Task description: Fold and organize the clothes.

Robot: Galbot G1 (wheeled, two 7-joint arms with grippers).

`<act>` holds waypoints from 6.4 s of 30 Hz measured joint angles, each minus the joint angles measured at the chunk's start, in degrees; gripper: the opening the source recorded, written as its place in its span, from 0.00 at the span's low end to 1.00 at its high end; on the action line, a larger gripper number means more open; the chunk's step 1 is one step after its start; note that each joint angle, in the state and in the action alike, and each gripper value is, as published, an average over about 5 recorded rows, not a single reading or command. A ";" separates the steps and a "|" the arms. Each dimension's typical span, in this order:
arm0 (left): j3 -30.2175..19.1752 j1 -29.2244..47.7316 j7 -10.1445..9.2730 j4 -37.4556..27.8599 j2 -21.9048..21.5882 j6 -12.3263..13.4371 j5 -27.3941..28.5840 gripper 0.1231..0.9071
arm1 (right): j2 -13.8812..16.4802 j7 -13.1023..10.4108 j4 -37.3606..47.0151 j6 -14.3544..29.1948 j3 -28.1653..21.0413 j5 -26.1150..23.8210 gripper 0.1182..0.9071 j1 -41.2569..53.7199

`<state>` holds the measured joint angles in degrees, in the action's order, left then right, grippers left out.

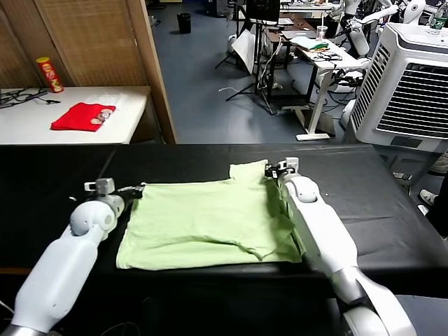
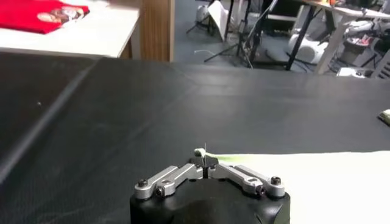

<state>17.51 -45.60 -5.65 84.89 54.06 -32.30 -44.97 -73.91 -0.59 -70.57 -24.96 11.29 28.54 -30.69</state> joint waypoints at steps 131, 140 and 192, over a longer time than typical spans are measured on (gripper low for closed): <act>18.51 -35.00 1.68 25.53 3.48 6.92 9.13 0.86 | 1.25 -6.62 -46.69 -6.91 12.37 -7.91 0.86 -41.63; 18.57 -36.86 2.09 23.91 5.34 8.35 9.97 0.62 | 1.21 -6.11 -48.12 -6.88 12.99 -8.12 0.86 -42.80; 5.72 -32.15 -8.25 39.99 9.31 -1.12 6.75 0.04 | -2.97 -4.55 -51.48 -5.32 18.14 -14.28 0.86 -50.91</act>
<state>23.23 -77.75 -13.90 124.88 63.38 -33.42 -38.22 -76.88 -5.14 -122.05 -30.27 29.43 14.26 -81.60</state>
